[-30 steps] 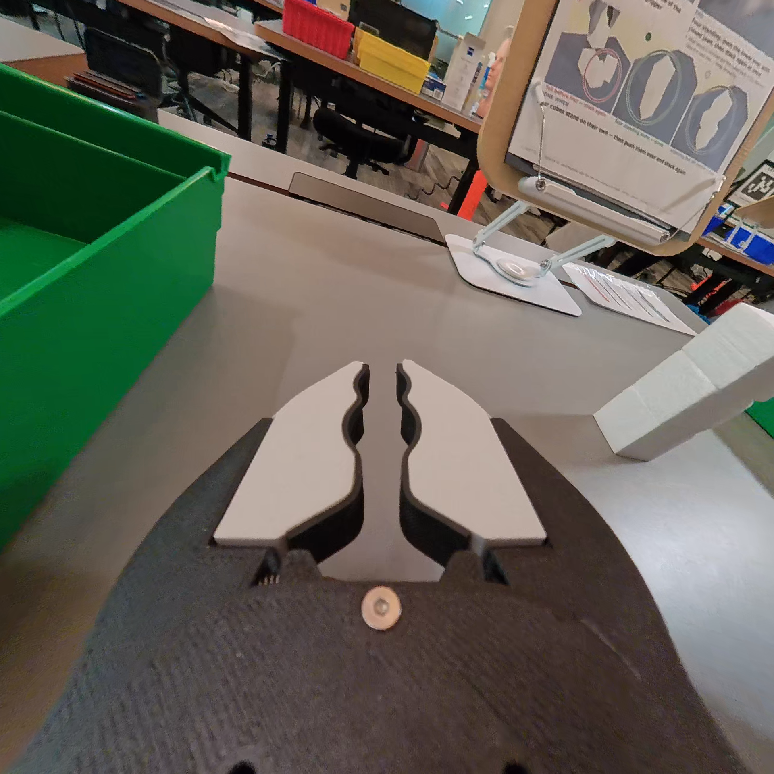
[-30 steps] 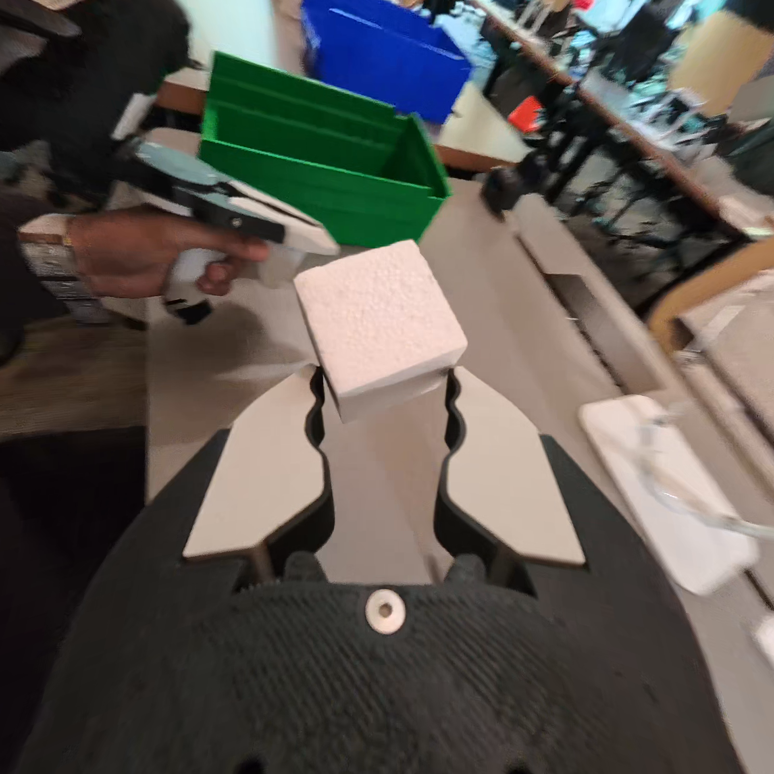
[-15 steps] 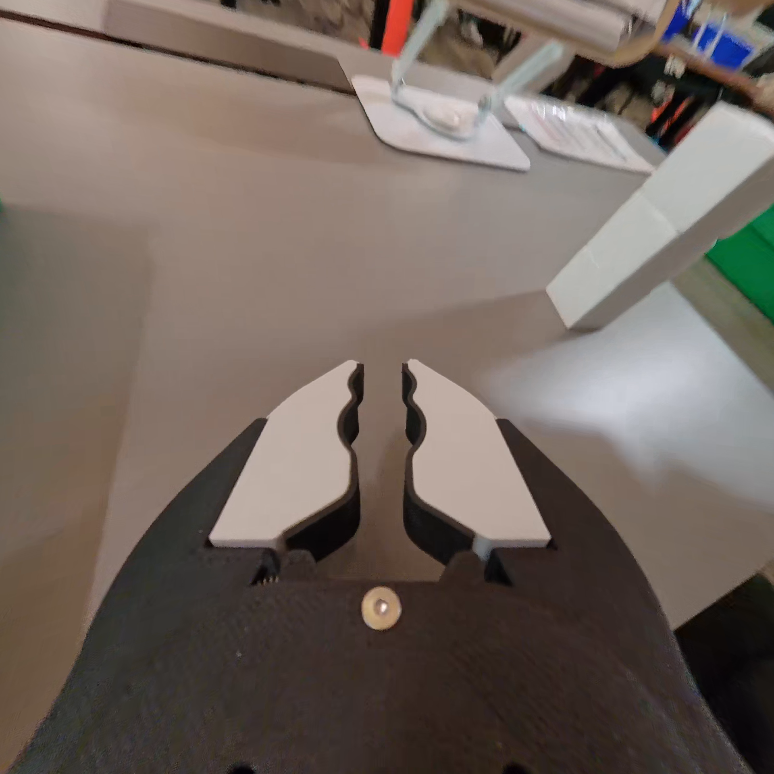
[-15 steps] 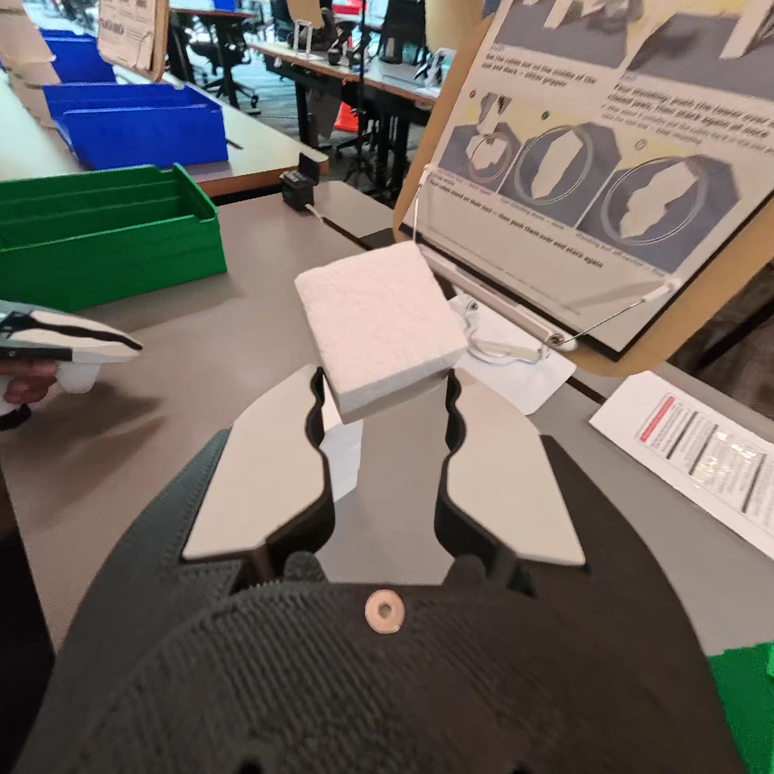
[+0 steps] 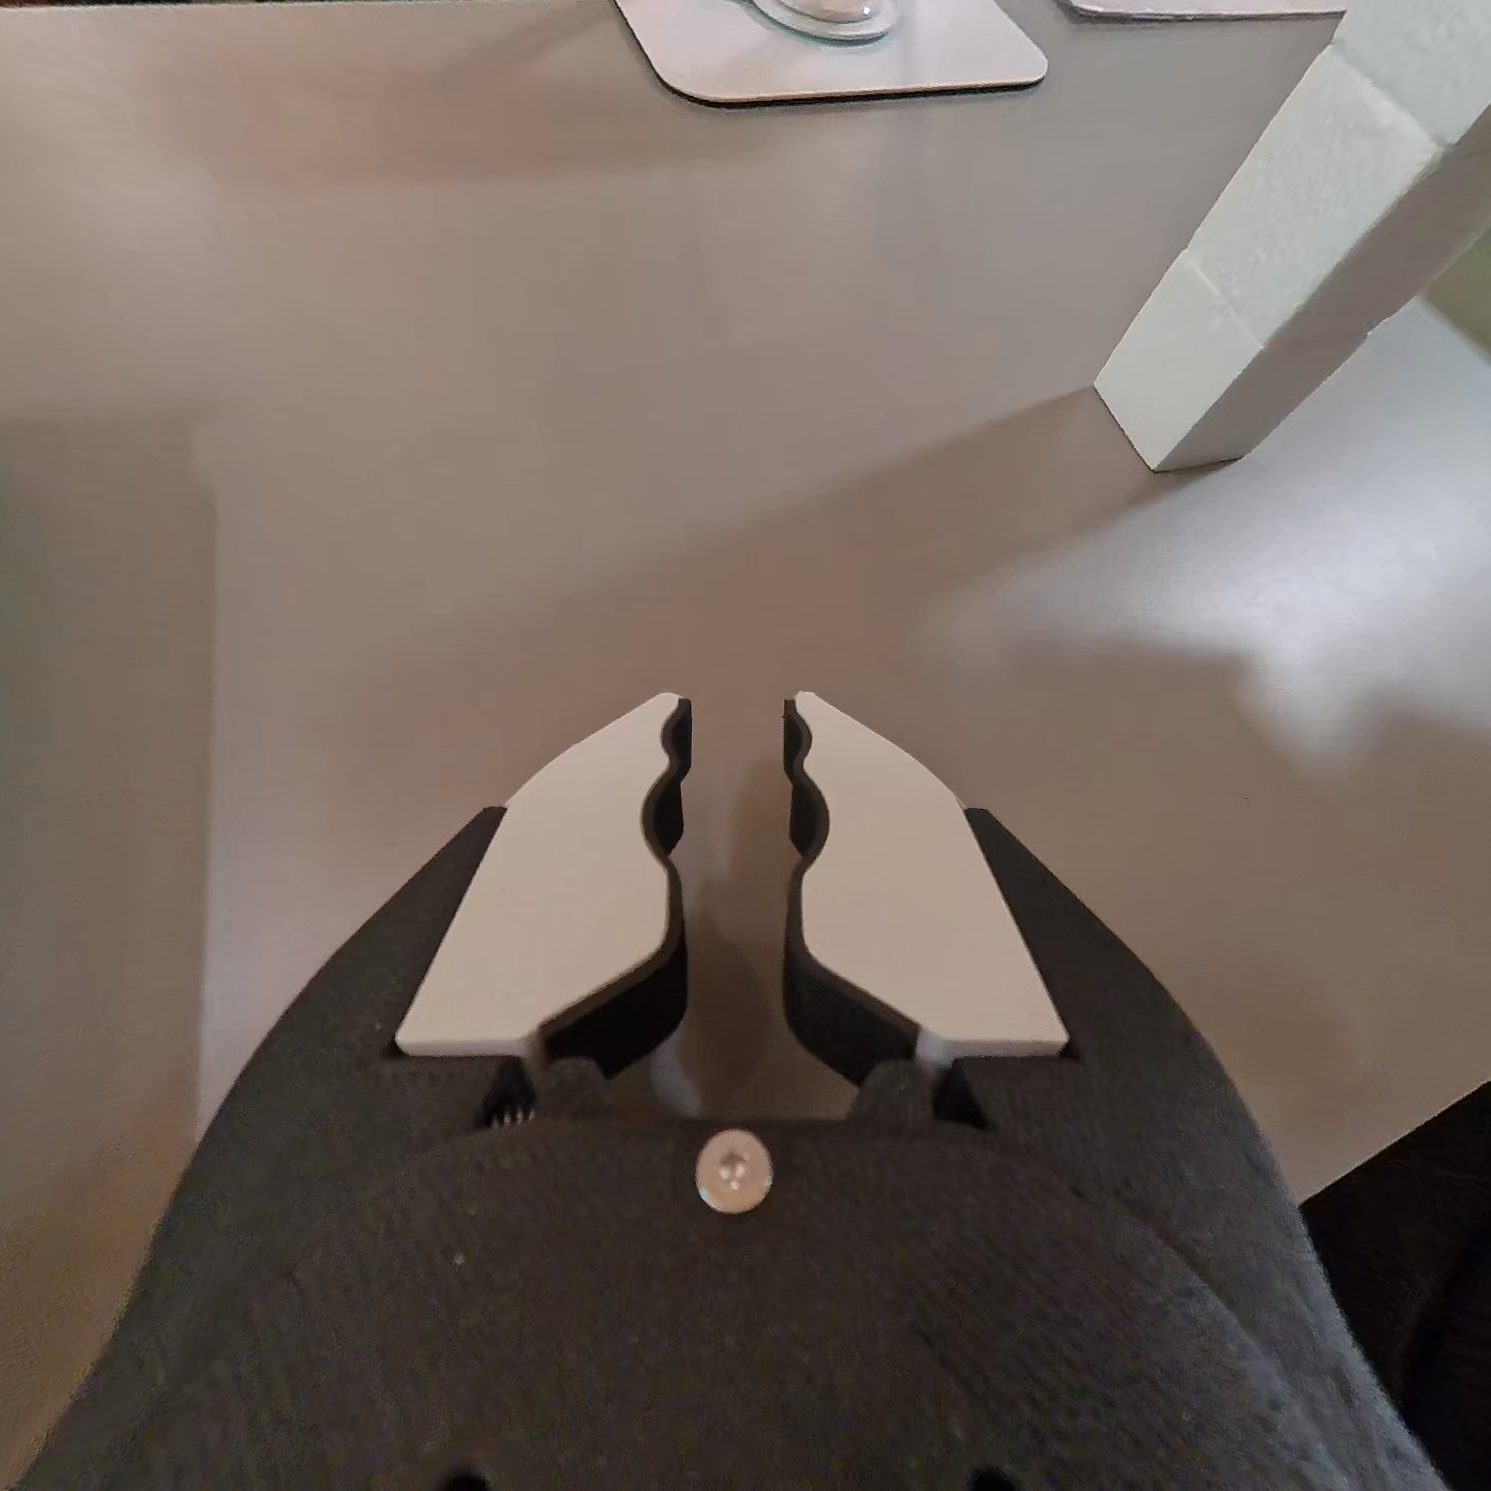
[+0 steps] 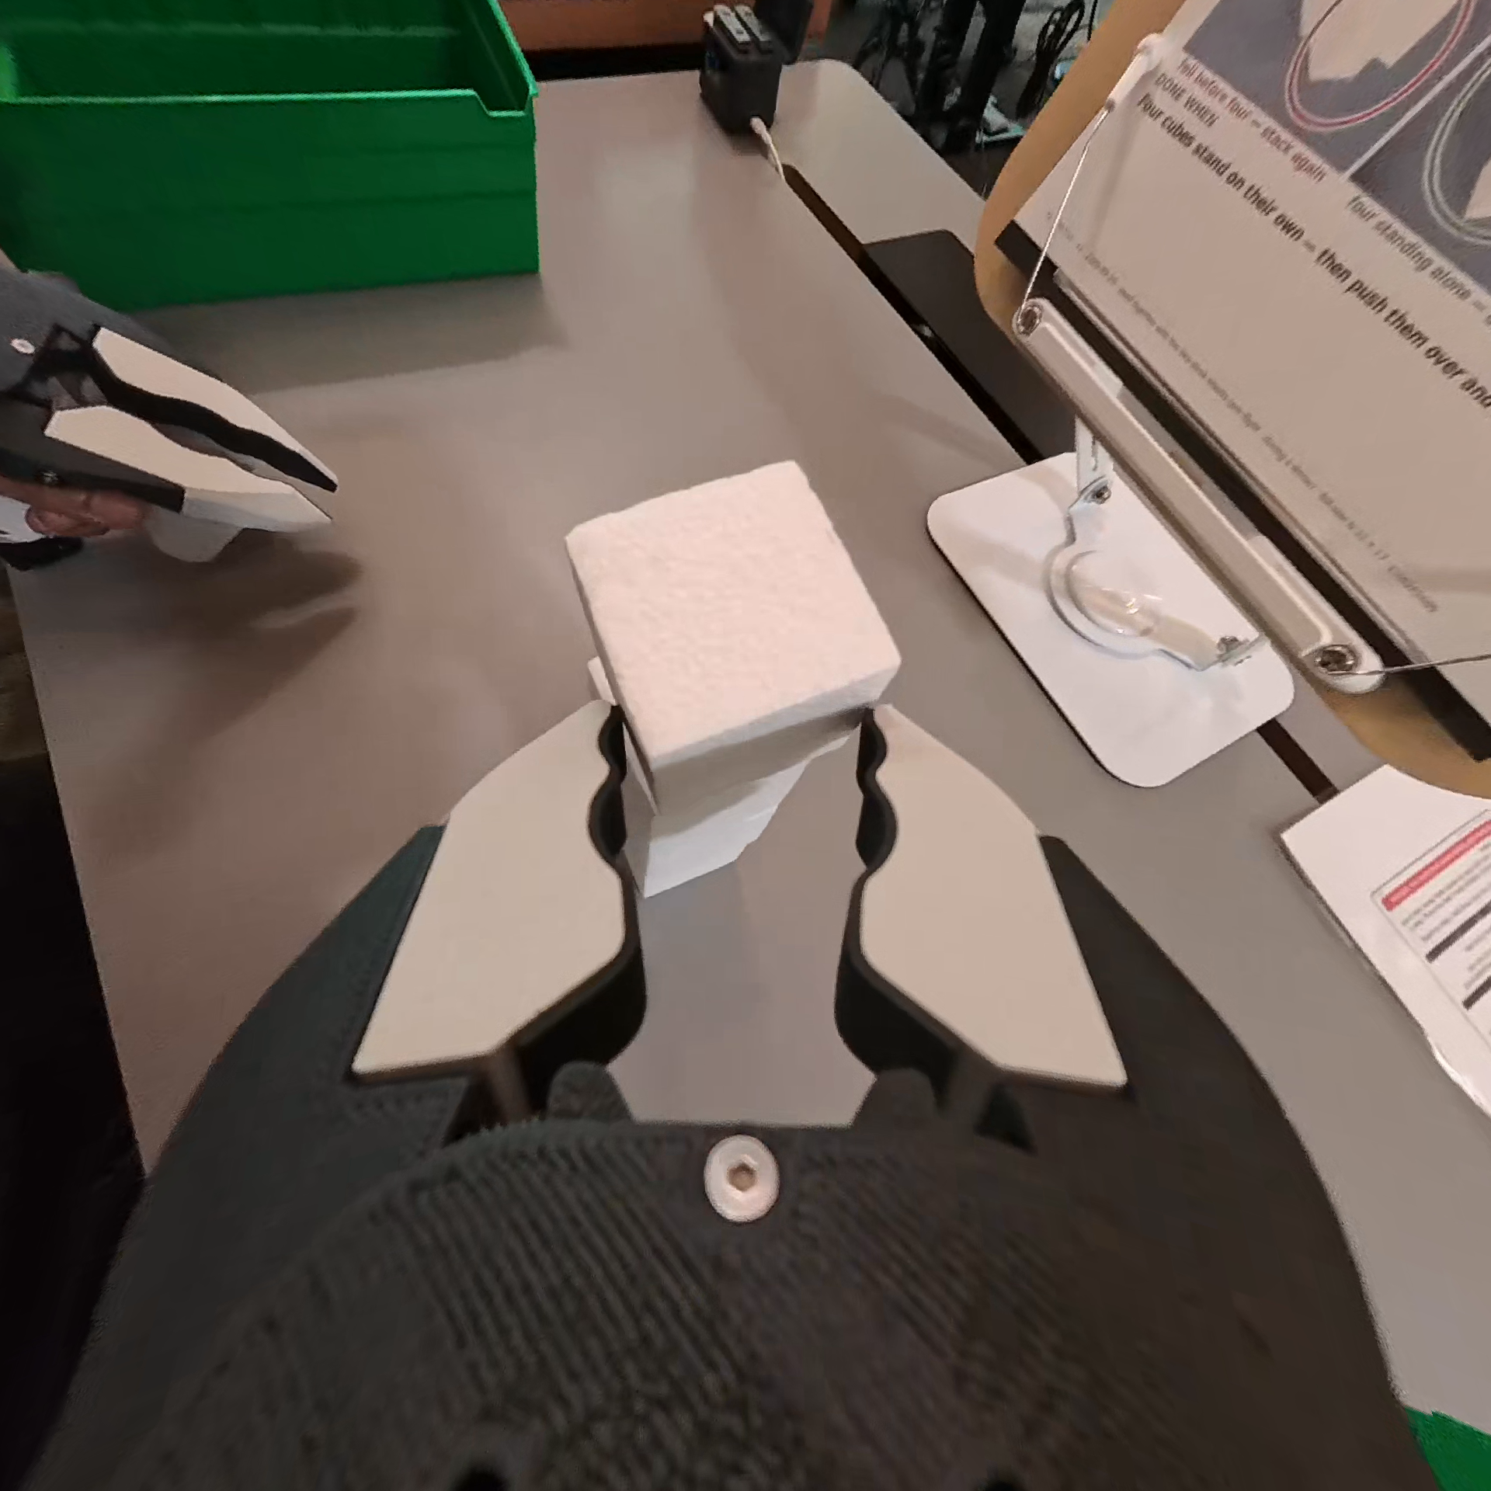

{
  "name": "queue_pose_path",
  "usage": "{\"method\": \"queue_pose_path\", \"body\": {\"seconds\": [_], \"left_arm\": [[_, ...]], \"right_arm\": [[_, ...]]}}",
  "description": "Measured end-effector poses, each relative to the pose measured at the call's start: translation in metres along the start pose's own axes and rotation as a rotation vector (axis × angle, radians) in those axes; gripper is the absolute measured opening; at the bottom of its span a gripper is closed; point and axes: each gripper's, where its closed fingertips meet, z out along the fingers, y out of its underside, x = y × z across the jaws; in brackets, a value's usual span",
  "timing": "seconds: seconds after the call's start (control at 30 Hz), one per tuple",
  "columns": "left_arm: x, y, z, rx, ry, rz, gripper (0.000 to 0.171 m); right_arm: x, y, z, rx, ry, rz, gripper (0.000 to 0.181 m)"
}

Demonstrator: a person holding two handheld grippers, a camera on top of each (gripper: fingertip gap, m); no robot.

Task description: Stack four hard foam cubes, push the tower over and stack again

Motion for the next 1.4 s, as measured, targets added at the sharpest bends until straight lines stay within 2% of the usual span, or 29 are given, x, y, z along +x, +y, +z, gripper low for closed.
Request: {"method": "queue_pose_path", "body": {"seconds": [0.5,1.4], "left_arm": [[0.003,0.001,0.000,-0.005,0.017,-0.010,0.023],[0.006,0.003,0.001,-0.015,0.036,-0.019,0.024]], "right_arm": [[-0.011,0.003,0.007,-0.079,0.022,-0.035,0.057],[-0.007,0.007,0.010,-0.066,-0.048,-0.011,0.057]]}}
